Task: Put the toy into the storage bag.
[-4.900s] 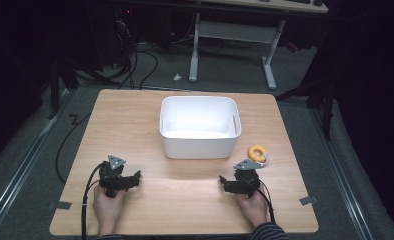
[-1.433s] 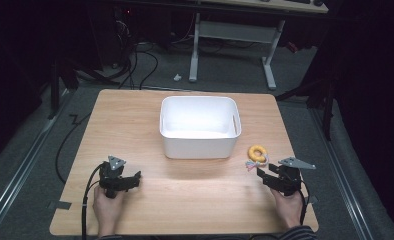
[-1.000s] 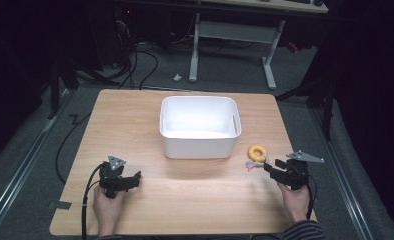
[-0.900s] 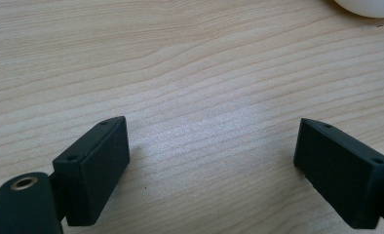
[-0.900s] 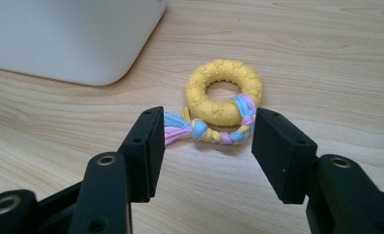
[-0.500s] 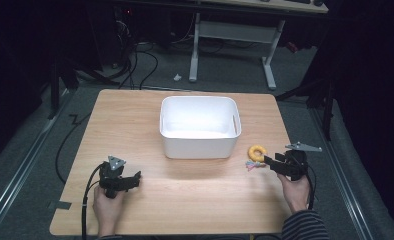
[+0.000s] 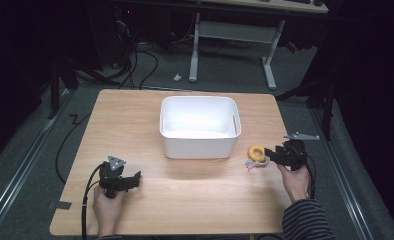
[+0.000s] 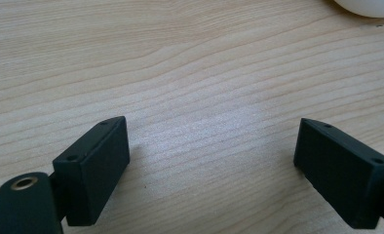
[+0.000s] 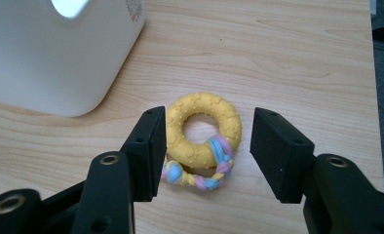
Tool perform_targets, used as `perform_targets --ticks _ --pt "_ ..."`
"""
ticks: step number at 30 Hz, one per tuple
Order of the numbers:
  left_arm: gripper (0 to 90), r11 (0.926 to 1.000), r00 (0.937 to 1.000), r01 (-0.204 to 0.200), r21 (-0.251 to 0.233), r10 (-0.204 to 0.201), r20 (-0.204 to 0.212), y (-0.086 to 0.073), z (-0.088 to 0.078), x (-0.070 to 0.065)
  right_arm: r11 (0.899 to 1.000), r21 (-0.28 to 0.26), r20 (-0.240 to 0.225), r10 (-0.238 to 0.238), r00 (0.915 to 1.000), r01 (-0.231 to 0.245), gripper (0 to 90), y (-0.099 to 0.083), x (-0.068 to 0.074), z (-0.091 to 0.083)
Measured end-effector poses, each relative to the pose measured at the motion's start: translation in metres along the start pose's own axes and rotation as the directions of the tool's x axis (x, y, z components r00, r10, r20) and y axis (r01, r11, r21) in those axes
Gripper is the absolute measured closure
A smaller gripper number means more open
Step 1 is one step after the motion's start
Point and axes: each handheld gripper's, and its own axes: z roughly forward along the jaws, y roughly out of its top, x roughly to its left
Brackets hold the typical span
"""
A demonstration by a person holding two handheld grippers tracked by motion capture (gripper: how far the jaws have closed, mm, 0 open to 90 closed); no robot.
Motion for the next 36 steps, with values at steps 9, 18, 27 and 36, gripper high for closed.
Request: perform_targets --ticks 9,18,27,36 --pt "13.2 1.0 1.0 0.0 0.0 0.0 0.0 0.0 0.0 0.0 0.999 0.047 -0.001 0.008 1.0 -0.008 51.3 0.012 -0.005 0.009" --pt "13.2 1.0 1.0 0.0 0.0 0.0 0.0 0.0 0.0 0.0 0.995 0.097 0.003 -0.001 1.0 0.0 52.4 0.021 -0.009 0.019" --pt "13.2 1.0 1.0 0.0 0.0 0.0 0.0 0.0 0.0 0.0 0.987 0.163 0.016 0.008 0.9998 -0.01 53.2 0.021 -0.011 0.035" --pt "13.2 1.0 1.0 0.0 0.0 0.0 -0.001 0.0 0.0 0.0 0.973 0.23 0.03 0.016 0.9994 -0.023 53.4 0.02 -0.013 0.049"
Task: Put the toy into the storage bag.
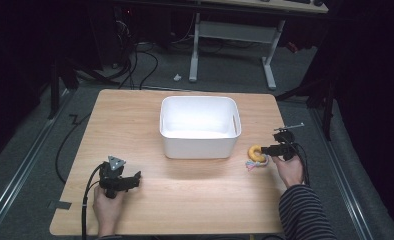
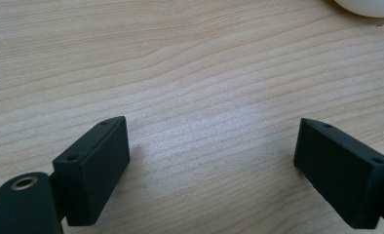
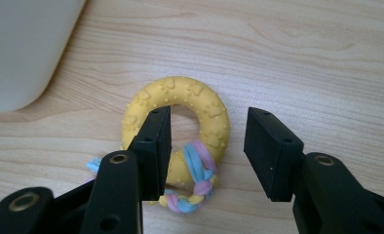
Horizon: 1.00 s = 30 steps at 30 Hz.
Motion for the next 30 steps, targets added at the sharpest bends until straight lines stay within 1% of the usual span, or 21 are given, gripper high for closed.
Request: perform_targets --ticks 2,3,5,14,15,19,21,23,27,29,30 --pt "13.2 1.0 1.0 0.0 0.0 0.0 0.0 0.0 0.0 0.0 1.0 0.002 -0.001 0.003 1.0 -0.003 53.6 0.0 0.0 0.002" --pt "13.2 1.0 1.0 0.0 0.0 0.0 0.0 0.0 0.0 0.0 1.0 0.02 0.002 -0.004 1.0 0.004 53.7 0.0 0.0 0.004" --pt "13.2 1.0 1.0 0.0 0.0 0.0 0.0 0.0 0.0 0.0 1.0 0.028 0.008 -0.01 0.9999 0.009 53.8 0.001 0.001 0.007" --pt "13.2 1.0 1.0 0.0 0.0 0.0 0.0 0.0 0.0 0.0 0.999 0.046 0.009 0.013 0.9999 -0.013 54.6 0.002 0.0 0.016" --pt "13.2 1.0 1.0 0.0 0.0 0.0 0.0 0.0 0.0 0.0 0.998 0.055 0.006 0.013 0.9999 -0.014 55.2 0.002 -0.001 0.018" --pt "13.2 1.0 1.0 0.0 0.0 0.0 0.0 0.0 0.0 0.0 0.998 0.064 -0.006 0.027 0.9996 -0.026 57.7 0.003 0.0 0.021" --pt "13.2 1.0 1.0 0.0 0.0 0.0 0.0 0.0 0.0 0.0 0.998 0.061 -0.01 0.028 0.9996 -0.027 58.1 0.003 0.0 0.023" --pt "13.2 1.0 1.0 0.0 0.0 0.0 0.0 0.0 0.0 0.0 0.997 0.065 0.001 0.029 0.9996 -0.029 58.4 0.003 0.001 0.025" --pt "13.2 1.0 1.0 0.0 0.0 0.0 0.0 0.0 0.0 0.0 0.998 0.064 -0.001 0.03 0.9995 -0.03 60.2 0.003 -0.001 0.025" --pt "13.2 1.0 1.0 0.0 0.0 0.0 0.001 0.0 0.0 0.0 0.996 0.081 0.012 0.025 0.9996 -0.026 60.3 0.003 0.0 0.026" --pt "13.2 1.0 1.0 0.0 0.0 0.0 0.0 0.0 0.0 0.0 0.996 0.081 0.008 0.028 0.9996 -0.029 60.3 0.003 -0.001 0.026"
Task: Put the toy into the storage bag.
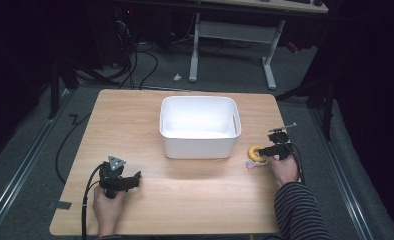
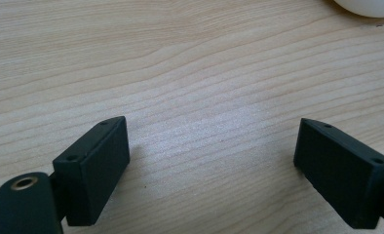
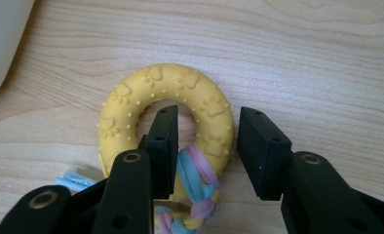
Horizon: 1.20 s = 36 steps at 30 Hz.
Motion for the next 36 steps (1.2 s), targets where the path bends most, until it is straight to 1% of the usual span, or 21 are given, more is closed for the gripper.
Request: perform_targets --ticks 2,5,8,9,14,20,22,25,33,36 --pt "13.2 1.0 1.0 0.0 0.0 0.0 0.0 0.0 0.0 0.0 1.0 0.0 -0.002 0.002 1.0 -0.002 60.9 0.0 0.0 0.001" --pt "13.2 1.0 1.0 0.0 0.0 0.0 0.0 0.0 0.0 0.0 1.0 0.006 0.013 -0.008 0.9999 0.008 61.3 0.001 0.003 0.003" --pt "13.2 1.0 1.0 0.0 0.0 0.0 0.0 0.0 0.0 0.0 1.0 0.007 0.01 -0.001 1.0 0.001 61.9 0.001 0.002 0.003" --pt "13.2 1.0 1.0 0.0 0.0 0.0 0.0 0.0 0.0 0.0 1.0 -0.002 0.005 0.001 1.0 -0.001 62.3 0.0 0.002 0.004" --pt "13.2 1.0 1.0 0.0 0.0 0.0 0.0 0.0 0.0 0.0 1.0 0.001 0.011 0.012 0.9999 -0.012 64.5 0.001 0.002 0.005" --pt "13.2 1.0 1.0 0.0 0.0 0.0 0.0 0.0 0.0 0.0 1.0 -0.003 0.009 0.013 0.9999 -0.013 65.2 0.0 0.001 0.005" --pt "13.2 1.0 1.0 0.0 0.0 0.0 0.001 0.0 0.0 0.0 1.0 -0.003 0.001 0.015 0.9999 -0.015 65.7 0.0 0.0 0.005" --pt "13.2 1.0 1.0 0.0 0.0 0.0 0.001 0.0 0.0 0.0 1.0 -0.013 -0.001 0.007 1.0 -0.007 66.0 0.0 0.0 0.004" --pt "13.2 1.0 1.0 0.0 0.0 0.0 0.0 0.0 0.0 0.0 0.999 -0.037 -0.03 -0.002 0.9995 0.001 66.2 -0.001 -0.005 -0.01" --pt "13.2 1.0 1.0 0.0 0.001 0.0 0.0 0.0 0.0 0.0 0.999 -0.04 -0.034 -0.003 0.9994 0.001 66.2 -0.002 -0.006 -0.013"
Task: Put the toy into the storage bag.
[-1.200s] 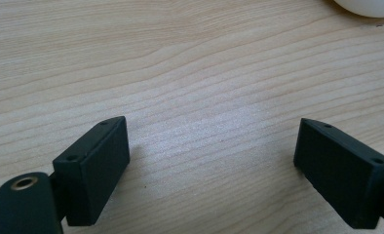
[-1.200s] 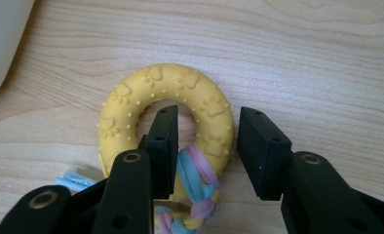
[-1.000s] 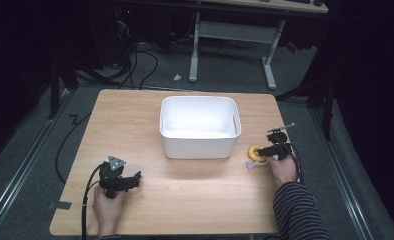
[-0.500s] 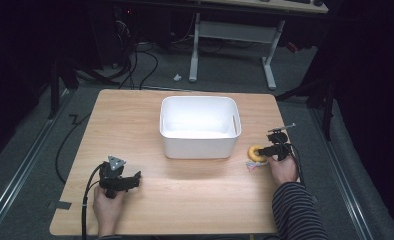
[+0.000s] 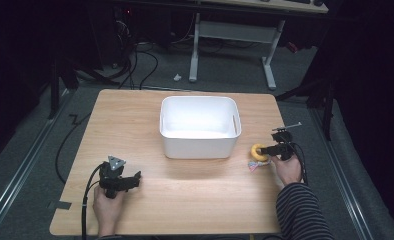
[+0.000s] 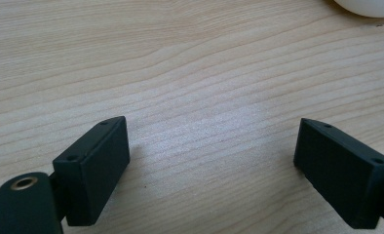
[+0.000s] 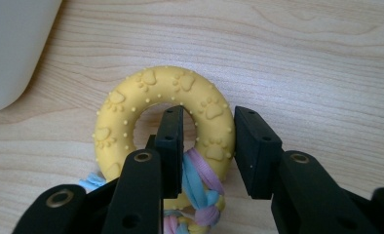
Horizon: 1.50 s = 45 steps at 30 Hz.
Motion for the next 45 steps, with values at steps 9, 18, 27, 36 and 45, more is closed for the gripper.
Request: perform_targets --ticks 9,18,27,36,45 --pt "13.2 1.0 1.0 0.0 -0.001 0.0 0.0 0.0 0.0 0.0 0.999 -0.028 -0.024 -0.023 0.9995 0.022 66.2 -0.003 0.0 -0.014" --pt "13.2 1.0 1.0 0.0 -0.001 0.0 0.001 0.0 0.0 0.0 0.999 -0.046 -0.035 -0.021 0.9992 0.02 66.2 -0.005 -0.003 -0.024" --pt "13.2 1.0 1.0 0.0 -0.001 0.0 0.0 0.0 0.0 0.0 0.997 -0.062 -0.028 -0.054 0.9981 0.053 66.2 -0.001 -0.001 -0.041" --pt "13.2 1.0 1.0 0.0 -0.001 0.0 0.0 0.0 0.0 0.0 0.993 -0.09 -0.053 -0.082 0.9952 0.077 66.2 0.007 0.007 -0.057" --pt "13.2 1.0 1.0 0.0 0.0 0.0 0.0 0.0 0.0 0.0 0.987 -0.119 -0.068 -0.113 0.9912 0.105 66.2 0.018 0.015 -0.076"
